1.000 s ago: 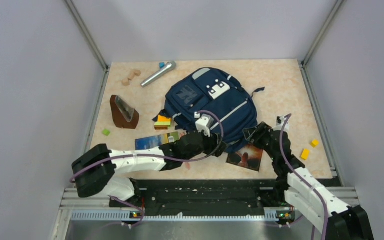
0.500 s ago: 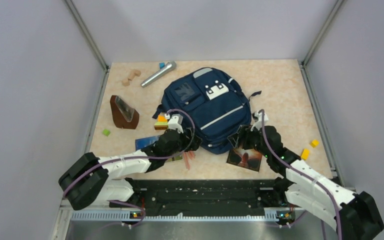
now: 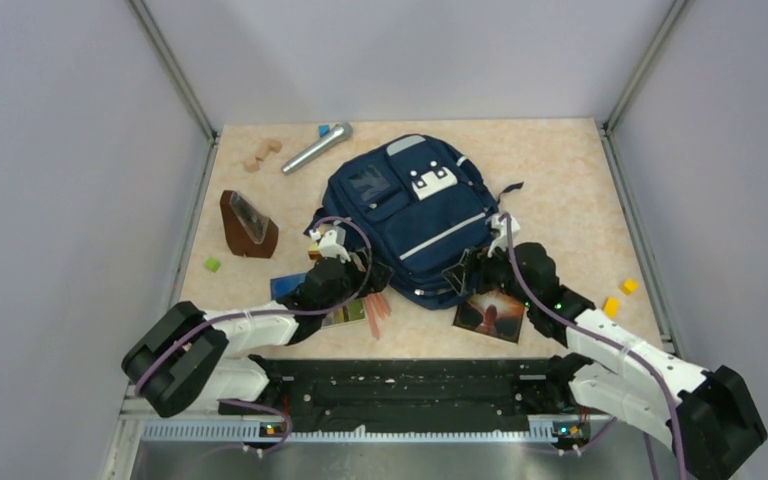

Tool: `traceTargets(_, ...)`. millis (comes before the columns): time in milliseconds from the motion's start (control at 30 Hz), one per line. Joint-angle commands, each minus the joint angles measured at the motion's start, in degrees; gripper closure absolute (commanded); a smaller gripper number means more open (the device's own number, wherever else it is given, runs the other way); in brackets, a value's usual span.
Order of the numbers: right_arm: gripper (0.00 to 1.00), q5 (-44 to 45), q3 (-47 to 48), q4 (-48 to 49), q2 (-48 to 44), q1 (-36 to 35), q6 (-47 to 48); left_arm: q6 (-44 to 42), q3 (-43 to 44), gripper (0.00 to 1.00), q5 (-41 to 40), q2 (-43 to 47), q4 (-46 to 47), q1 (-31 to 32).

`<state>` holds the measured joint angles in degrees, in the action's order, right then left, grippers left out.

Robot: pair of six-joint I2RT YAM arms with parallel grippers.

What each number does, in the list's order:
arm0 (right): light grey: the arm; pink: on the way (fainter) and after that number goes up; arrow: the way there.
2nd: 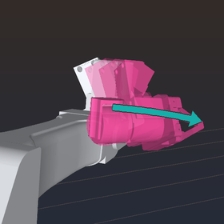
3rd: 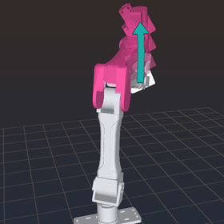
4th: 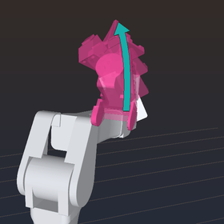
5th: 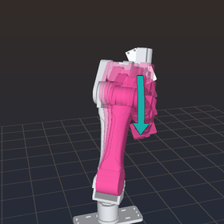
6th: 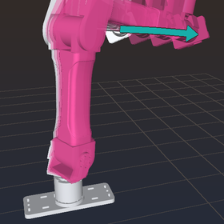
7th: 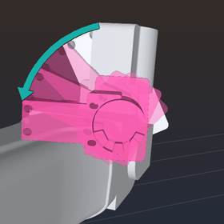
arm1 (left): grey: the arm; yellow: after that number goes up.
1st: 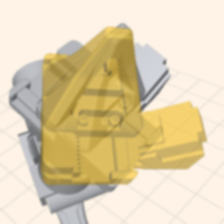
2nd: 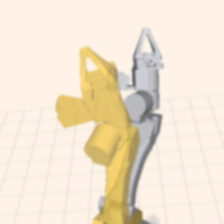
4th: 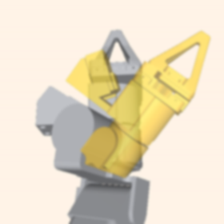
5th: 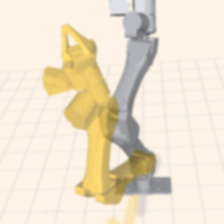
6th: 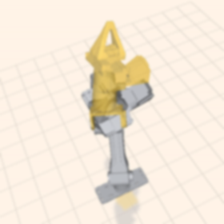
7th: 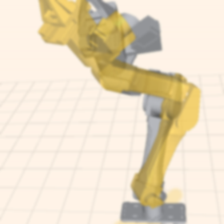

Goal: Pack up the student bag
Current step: Zip the student bag at the center of the board.

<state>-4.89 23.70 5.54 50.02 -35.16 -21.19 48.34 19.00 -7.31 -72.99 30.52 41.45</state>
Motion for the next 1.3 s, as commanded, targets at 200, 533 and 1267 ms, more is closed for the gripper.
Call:
traceTargets(200,0.31,-10.6,4.2,3.4,9.7,-1.5,1.2,1.7,0.8,0.22,1.3,-6.0,9.2,-1.7)
traceTargets(533,0.31,-15.1,4.2,2.0,8.3,-2.2,0.6,3.1,1.9,0.52,4.2,-11.8,13.5,-2.0)
traceTargets(1267,0.31,-18.7,6.7,1.3,21.2,-2.9,-0.7,3.7,3.5,0.92,6.9,-15.5,15.9,-2.0)
